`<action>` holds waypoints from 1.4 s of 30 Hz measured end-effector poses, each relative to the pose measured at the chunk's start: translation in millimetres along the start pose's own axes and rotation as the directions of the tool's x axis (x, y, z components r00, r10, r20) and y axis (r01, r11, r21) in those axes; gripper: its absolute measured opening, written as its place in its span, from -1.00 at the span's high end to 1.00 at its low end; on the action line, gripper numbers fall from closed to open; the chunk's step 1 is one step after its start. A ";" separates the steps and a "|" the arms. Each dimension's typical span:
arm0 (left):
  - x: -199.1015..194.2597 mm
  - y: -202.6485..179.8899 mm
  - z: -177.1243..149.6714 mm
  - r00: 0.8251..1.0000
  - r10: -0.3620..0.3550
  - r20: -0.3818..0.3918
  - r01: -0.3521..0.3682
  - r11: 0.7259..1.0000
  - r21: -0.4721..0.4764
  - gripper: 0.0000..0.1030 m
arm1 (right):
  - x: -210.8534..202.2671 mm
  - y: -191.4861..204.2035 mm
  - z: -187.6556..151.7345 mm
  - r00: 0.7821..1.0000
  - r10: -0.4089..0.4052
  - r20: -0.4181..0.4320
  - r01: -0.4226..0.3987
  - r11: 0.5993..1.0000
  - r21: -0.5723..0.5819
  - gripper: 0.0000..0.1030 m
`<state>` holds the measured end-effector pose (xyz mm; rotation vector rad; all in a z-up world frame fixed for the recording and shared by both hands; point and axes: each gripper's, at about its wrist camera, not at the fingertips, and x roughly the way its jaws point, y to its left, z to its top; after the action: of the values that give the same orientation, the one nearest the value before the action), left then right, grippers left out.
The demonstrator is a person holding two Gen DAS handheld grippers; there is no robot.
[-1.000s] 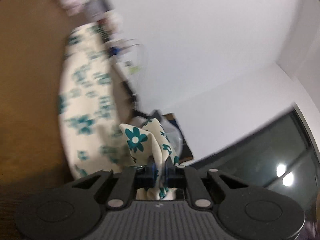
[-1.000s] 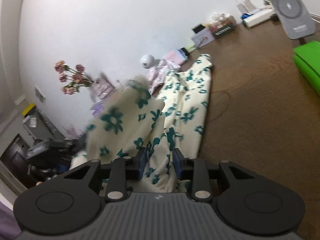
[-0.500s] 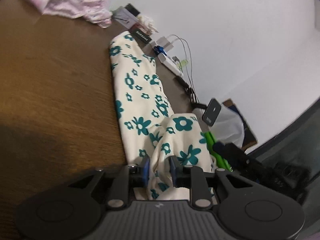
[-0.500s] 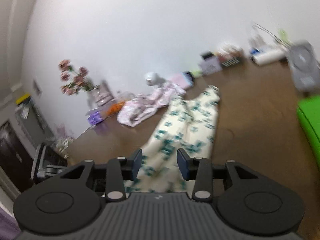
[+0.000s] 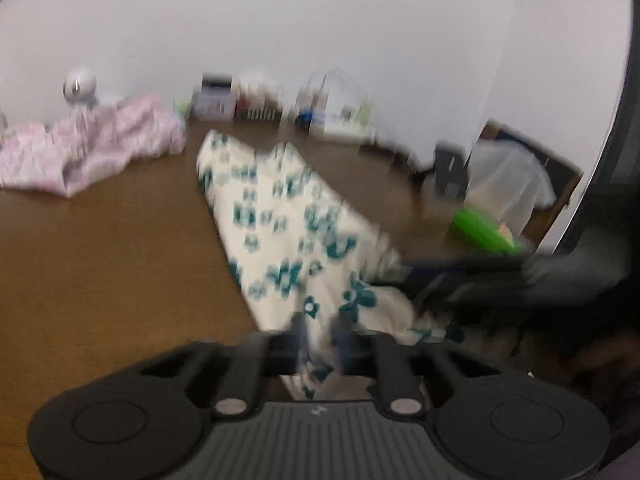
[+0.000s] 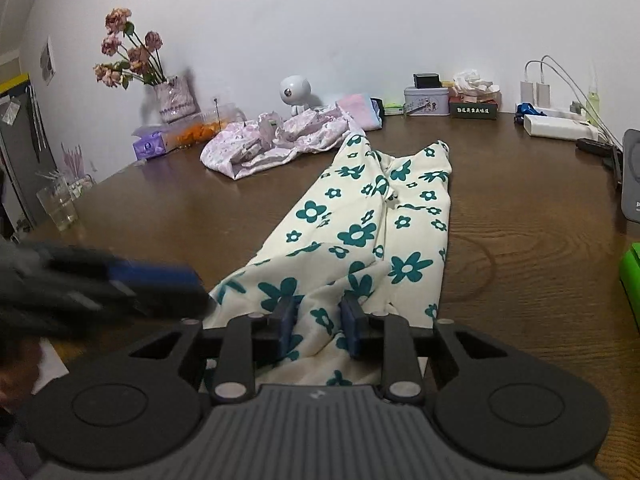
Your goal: Fold clothes
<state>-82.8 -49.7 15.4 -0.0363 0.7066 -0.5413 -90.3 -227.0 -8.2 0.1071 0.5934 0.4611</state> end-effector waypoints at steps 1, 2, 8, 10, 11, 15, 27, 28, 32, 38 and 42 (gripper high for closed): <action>1.6 2.3 -2.2 1.000 0.002 -0.002 -0.002 1.000 -0.004 0.80 | -9.5 -3.2 0.1 1.000 0.012 0.019 -0.012 1.000 0.007 0.51; 2.3 4.3 -3.6 1.000 -0.001 0.000 0.001 1.000 -0.007 0.80 | -18.2 -5.2 0.4 0.999 0.016 0.035 -0.017 1.000 0.007 0.51; 2.5 10.1 -5.8 1.000 -0.020 0.005 0.020 1.000 -0.016 0.69 | -9.5 -24.4 -7.8 0.999 -0.028 -0.033 0.030 0.999 0.038 0.42; -2.2 9.8 -3.7 1.000 -0.001 0.014 0.001 1.000 -0.011 0.32 | -15.2 -24.1 -4.7 0.999 -0.028 -0.019 0.028 0.999 0.032 0.38; -7.7 9.3 -2.6 0.999 0.017 0.029 -0.017 1.000 0.005 0.21 | -22.6 -22.8 -3.0 1.000 -0.023 -0.002 0.023 1.000 0.013 0.33; -52.6 10.5 -7.4 0.995 0.001 0.100 -0.013 0.994 0.111 -0.14 | -62.5 -17.5 -7.0 0.997 0.045 0.061 -0.038 0.993 -0.111 -0.09; -44.6 -11.4 -52.4 0.997 -0.082 0.015 0.077 0.976 0.203 0.61 | -80.5 -9.6 -55.1 0.979 0.201 -0.030 -0.203 0.948 -0.244 0.51; -43.5 -8.8 -51.6 0.995 -0.104 0.005 0.102 0.976 0.191 0.75 | -77.3 -9.0 -57.5 0.979 0.199 -0.045 -0.204 0.946 -0.250 0.72; -47.7 -2.1 -51.6 0.991 -0.132 -0.001 0.130 0.970 0.206 0.82 | -75.3 -10.2 -62.9 0.979 0.194 -0.067 -0.205 0.944 -0.260 0.85; -54.0 -5.0 -57.8 0.988 -0.136 0.070 0.115 0.962 0.246 -0.06 | -77.4 -8.7 -67.4 0.977 0.201 -0.065 -0.211 0.929 -0.303 0.18; -40.4 -12.1 -59.2 0.992 -0.107 0.065 0.085 0.955 0.286 0.28 | -66.2 -9.1 -67.3 0.980 0.197 -0.031 -0.197 0.936 -0.291 0.52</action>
<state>-150.8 -31.8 -2.8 0.1750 0.5462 -0.7269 -172.9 -267.0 -31.9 -0.1181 0.5119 0.7398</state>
